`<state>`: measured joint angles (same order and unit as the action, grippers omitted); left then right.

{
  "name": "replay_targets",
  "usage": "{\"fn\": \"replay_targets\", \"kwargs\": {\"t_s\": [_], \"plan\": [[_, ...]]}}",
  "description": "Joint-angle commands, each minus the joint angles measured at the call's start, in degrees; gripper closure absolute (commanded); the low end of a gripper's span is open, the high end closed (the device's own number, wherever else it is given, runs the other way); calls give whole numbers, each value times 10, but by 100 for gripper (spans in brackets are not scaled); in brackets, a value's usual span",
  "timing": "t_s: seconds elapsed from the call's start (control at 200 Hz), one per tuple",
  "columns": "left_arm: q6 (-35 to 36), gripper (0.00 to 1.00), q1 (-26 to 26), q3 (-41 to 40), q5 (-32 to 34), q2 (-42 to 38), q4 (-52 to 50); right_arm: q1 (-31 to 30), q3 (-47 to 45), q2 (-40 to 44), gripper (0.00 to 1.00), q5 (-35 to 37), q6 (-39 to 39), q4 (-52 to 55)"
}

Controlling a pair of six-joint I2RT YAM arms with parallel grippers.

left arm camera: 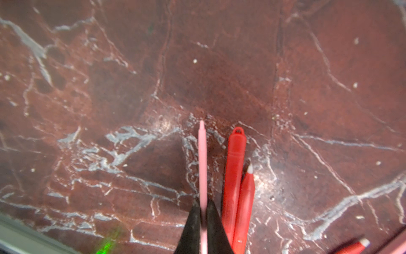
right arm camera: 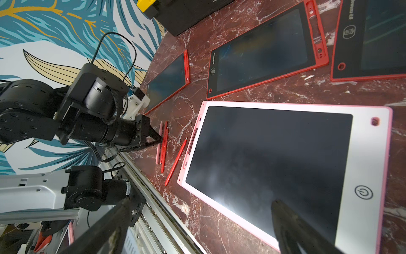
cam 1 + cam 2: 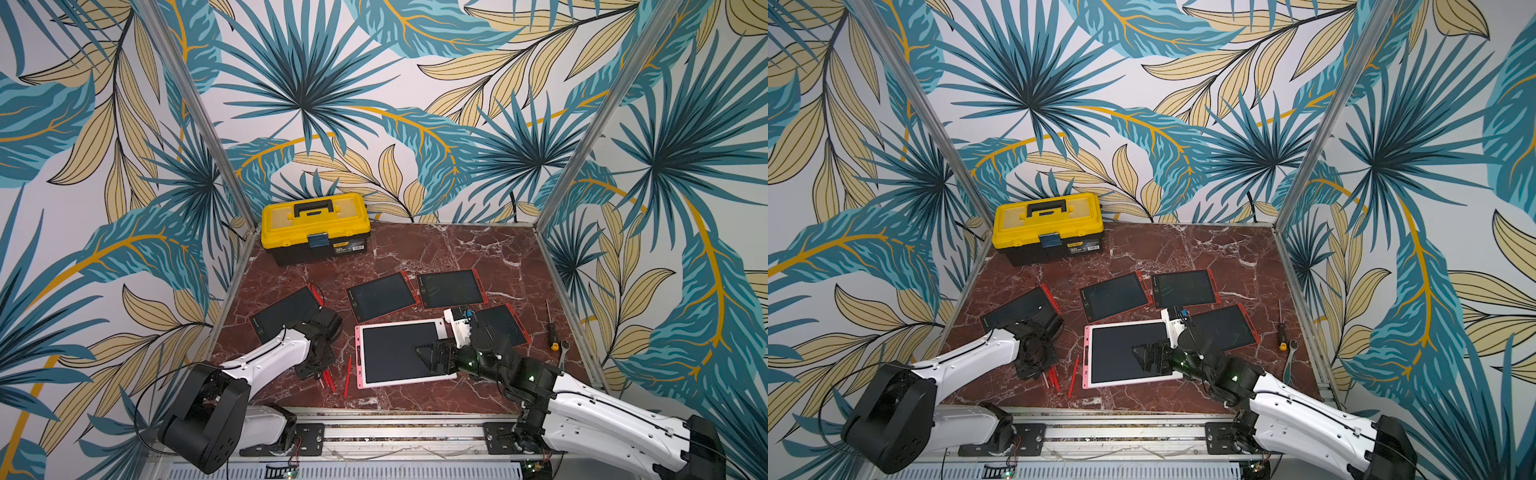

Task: Place the stylus back onto the writing tablet
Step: Pick up the stylus from the center of the board.

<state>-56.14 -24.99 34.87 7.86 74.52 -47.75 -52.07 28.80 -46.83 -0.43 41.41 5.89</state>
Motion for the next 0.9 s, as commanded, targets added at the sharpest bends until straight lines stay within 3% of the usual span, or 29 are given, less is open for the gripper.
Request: {"fn": "replay_targets", "kwargs": {"t_s": [0.0, 0.896], "plan": [[-2, 91, -3, -14, -17, 17, 3, -3, -10, 7, 0, 7, 2, 4], [-4, 93, -3, -15, -12, 16, 3, -2, -4, 19, 0, 11, -3, 19]]}}
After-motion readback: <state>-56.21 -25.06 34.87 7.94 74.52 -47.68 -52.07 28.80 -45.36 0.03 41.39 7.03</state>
